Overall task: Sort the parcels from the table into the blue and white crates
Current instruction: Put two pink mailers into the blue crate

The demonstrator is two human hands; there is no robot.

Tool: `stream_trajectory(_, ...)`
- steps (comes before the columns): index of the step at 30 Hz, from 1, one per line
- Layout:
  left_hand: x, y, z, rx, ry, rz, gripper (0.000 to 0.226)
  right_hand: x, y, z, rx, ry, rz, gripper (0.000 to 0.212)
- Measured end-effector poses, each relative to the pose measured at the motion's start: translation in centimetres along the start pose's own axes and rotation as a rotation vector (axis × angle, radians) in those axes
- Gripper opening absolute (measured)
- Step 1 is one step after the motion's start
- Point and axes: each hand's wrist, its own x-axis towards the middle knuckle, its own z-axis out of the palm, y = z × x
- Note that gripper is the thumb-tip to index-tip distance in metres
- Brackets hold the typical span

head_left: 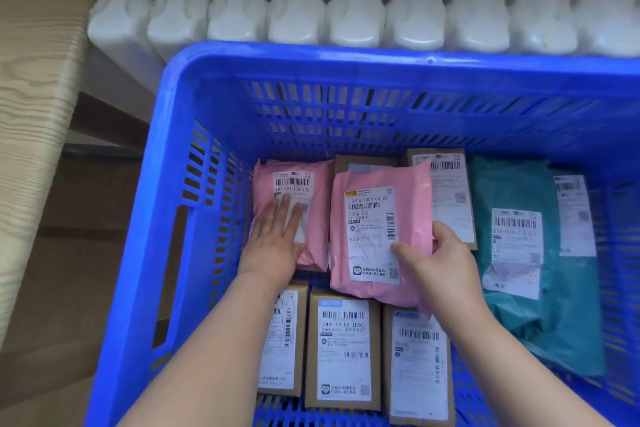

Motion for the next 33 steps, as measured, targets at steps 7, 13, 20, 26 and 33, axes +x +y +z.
stream_trajectory(7, -1.0, 2.4, -6.0, 0.084, -0.173, -0.091, 0.068, -1.2, -1.1, -1.4, 0.149, 0.006, -0.024, 0.020)
stream_trajectory(13, -8.2, 7.7, -12.2, -0.643, -0.113, -0.435, 0.043, -4.7, -3.7, -5.1, 0.260, -0.032, -0.031, 0.022)
stream_trajectory(20, -12.0, 13.5, -19.9, -1.359, -0.064, -0.517, 0.043, -10.3, -6.4, -10.5, 0.525, -0.093, 0.047, 0.024)
stream_trajectory(26, -13.5, 17.6, -24.2, -1.467, -0.160, -0.290, 0.030, -15.0, -6.5, -15.2, 0.585, -0.014, 0.002, 0.023)
stream_trajectory(33, -16.3, 27.2, -27.0, -1.425, -0.248, -0.132, 0.025, -19.5, -2.2, -23.1, 0.693, 0.190, 0.013, 0.021)
